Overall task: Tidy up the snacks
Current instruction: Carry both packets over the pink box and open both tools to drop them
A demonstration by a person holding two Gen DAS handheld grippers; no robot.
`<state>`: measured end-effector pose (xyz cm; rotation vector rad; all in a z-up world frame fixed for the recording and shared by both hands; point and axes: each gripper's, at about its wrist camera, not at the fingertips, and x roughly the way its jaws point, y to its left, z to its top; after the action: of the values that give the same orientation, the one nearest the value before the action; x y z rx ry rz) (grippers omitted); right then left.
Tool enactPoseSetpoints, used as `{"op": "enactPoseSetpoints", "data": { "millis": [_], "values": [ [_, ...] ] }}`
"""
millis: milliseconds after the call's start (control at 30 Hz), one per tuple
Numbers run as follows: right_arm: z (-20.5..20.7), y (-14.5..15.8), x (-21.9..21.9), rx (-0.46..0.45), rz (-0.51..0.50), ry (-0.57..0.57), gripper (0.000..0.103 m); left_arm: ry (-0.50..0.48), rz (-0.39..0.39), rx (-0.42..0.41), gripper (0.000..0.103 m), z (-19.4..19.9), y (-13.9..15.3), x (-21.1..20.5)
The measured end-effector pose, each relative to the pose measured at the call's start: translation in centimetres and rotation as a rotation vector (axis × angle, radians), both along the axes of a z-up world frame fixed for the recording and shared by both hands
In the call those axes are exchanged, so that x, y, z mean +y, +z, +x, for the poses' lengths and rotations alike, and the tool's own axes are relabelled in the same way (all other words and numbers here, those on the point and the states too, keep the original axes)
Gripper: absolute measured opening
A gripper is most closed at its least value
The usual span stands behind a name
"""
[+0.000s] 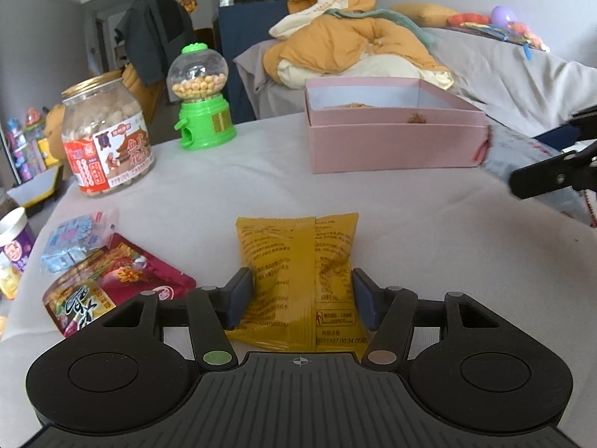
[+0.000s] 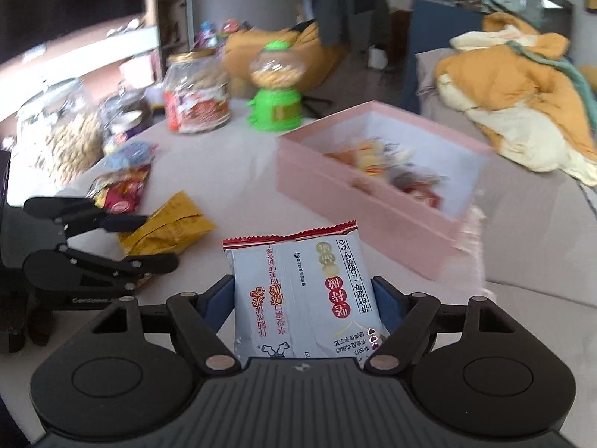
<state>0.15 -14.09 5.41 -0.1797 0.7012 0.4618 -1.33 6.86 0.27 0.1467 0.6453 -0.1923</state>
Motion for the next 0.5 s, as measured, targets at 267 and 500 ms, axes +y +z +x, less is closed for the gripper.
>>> {"op": "enactPoseSetpoints", "data": {
  "millis": [267,500],
  "values": [
    [-1.3,-1.1,-3.6,-0.020,0.030,-0.073,0.078,-0.077,-0.200,-0.057,0.054,2.2,8.4,-2.0],
    [-1.6,-2.2,-4.8,-0.029,0.084,-0.123,0.078,-0.121,-0.413,-0.091,0.058,14.0,13.6,-7.3]
  ]
}}
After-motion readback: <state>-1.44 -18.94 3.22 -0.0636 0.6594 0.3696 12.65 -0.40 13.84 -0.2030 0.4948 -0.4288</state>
